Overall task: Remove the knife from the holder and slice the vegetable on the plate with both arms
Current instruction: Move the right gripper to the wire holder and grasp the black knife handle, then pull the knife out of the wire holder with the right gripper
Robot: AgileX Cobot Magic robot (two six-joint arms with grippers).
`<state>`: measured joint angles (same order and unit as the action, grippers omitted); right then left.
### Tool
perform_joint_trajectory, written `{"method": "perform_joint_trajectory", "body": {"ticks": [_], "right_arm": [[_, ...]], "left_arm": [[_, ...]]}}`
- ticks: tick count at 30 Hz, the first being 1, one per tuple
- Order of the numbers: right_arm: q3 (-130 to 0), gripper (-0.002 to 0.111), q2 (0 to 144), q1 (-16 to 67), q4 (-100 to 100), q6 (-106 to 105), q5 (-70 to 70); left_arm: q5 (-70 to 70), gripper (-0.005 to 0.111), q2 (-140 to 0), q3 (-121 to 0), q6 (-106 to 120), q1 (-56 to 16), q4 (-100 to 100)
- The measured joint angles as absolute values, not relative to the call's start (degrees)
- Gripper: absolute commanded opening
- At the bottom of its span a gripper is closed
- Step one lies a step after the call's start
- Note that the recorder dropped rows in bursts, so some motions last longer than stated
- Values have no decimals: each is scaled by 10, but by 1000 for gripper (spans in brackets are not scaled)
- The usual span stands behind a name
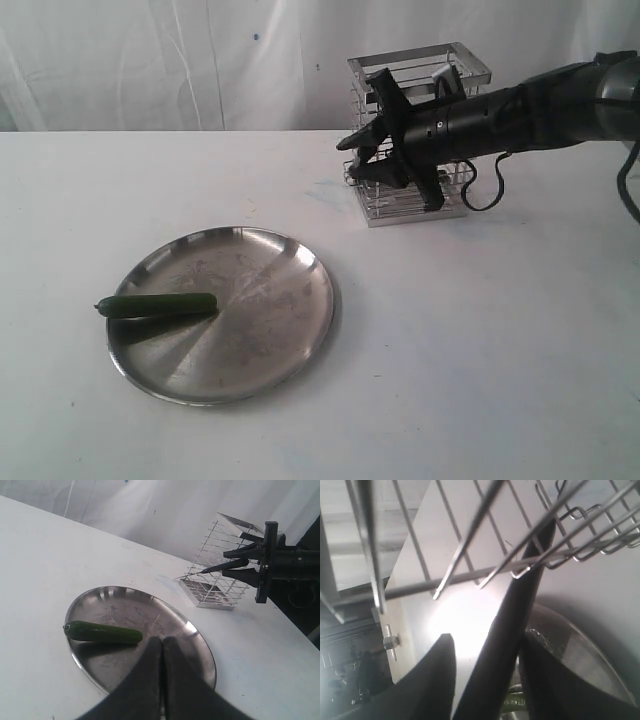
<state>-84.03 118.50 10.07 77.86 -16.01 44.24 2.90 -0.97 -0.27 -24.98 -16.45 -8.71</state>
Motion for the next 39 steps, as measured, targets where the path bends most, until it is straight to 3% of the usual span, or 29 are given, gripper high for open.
{"method": "perform_joint_trajectory", "body": {"ticks": [11,39], "right_arm": [[-844,18,1190,102,759,-162,460],[-861,18,1195,103,697,-170,502]], "left_arm": [[29,0,-10,-3,-250,-165,-87],[29,0,-10,-3,-250,-165,-87]]}}
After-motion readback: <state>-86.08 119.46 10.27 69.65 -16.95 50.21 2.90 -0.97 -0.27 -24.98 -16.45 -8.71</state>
